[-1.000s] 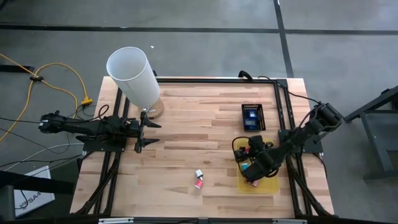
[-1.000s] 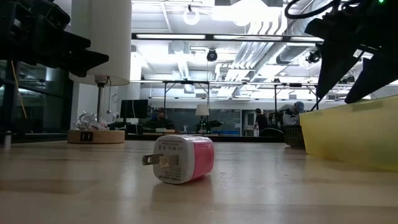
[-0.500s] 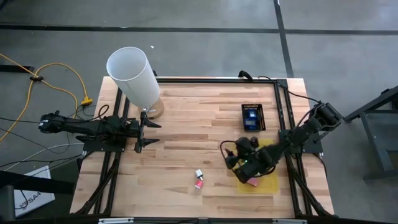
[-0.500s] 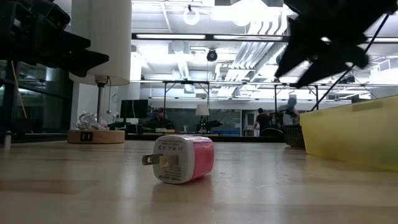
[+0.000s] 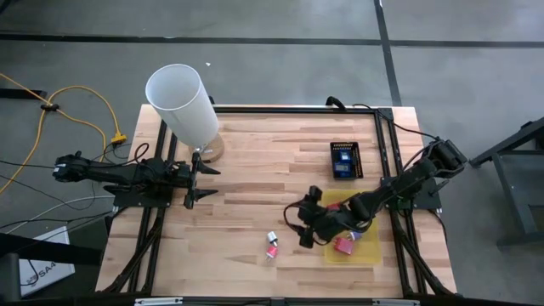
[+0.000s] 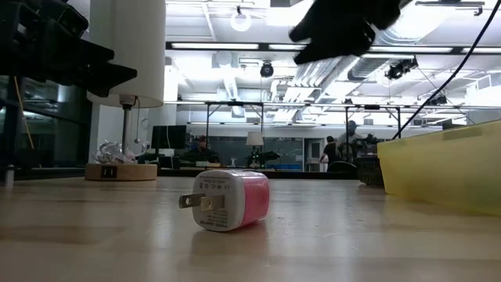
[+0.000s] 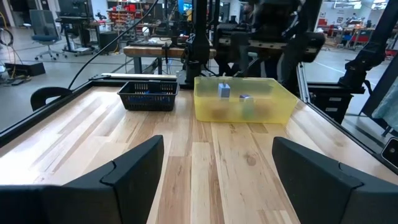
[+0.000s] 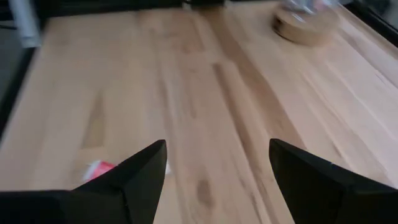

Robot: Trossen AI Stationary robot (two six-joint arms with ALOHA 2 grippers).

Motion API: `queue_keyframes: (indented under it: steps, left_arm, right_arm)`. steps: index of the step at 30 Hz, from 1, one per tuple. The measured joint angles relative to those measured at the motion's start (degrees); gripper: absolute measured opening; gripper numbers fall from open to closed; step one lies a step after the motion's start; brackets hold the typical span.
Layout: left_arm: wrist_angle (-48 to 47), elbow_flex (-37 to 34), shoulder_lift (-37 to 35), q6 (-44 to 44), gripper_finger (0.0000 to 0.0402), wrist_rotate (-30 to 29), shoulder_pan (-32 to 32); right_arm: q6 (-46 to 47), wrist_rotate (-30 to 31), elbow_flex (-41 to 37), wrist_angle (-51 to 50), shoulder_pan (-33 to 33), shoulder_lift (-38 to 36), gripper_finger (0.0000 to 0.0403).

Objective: Pick & Place Office items
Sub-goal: Put the pink charger adapter into the yellow bin

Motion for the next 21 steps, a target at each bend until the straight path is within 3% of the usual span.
queue_keyframes:
  steps: [5, 14, 21]
  left_arm:
    - [0.0, 0.0, 0.0, 0.0, 0.0293, 0.0, 0.0]
    - [0.0, 0.0, 0.0, 0.0, 0.0293, 0.0, 0.0]
    - [0.0, 0.0, 0.0, 0.0, 0.0293, 0.0, 0.0]
  right_arm:
    - [-5.2, -3.1, 0.0, 4.9, 0.0, 0.0, 0.0270]
    - [-4.5, -4.6, 0.0, 6.9, 0.0, 0.0, 0.0270]
    - [-8.9, -7.3, 0.0, 10.7, 0.0, 4.0, 0.0270]
